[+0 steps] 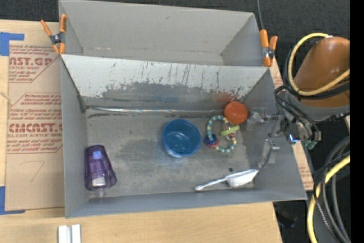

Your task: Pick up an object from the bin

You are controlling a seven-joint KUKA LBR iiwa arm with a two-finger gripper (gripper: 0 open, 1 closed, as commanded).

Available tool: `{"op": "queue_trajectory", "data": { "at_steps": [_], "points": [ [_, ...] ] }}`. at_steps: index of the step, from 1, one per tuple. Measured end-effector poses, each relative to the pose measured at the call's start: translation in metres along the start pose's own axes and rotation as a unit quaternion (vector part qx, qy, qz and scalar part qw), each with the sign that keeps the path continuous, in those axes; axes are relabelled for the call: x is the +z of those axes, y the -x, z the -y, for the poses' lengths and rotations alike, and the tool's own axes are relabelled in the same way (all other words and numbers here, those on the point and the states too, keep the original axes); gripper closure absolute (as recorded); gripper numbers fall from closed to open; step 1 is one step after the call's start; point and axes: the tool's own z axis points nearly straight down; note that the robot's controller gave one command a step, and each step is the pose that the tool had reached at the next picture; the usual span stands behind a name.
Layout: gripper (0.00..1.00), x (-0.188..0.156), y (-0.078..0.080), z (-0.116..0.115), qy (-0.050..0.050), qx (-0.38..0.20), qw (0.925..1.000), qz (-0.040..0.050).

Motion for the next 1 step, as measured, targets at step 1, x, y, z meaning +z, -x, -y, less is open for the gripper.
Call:
{"op": "queue_trajectory", "data": {
  "at_steps": [1],
  "points": [
    [0.00,0.0000,0.0000,0.0000,0.000,0.000,1.0000,0.0000]
  ]
}}
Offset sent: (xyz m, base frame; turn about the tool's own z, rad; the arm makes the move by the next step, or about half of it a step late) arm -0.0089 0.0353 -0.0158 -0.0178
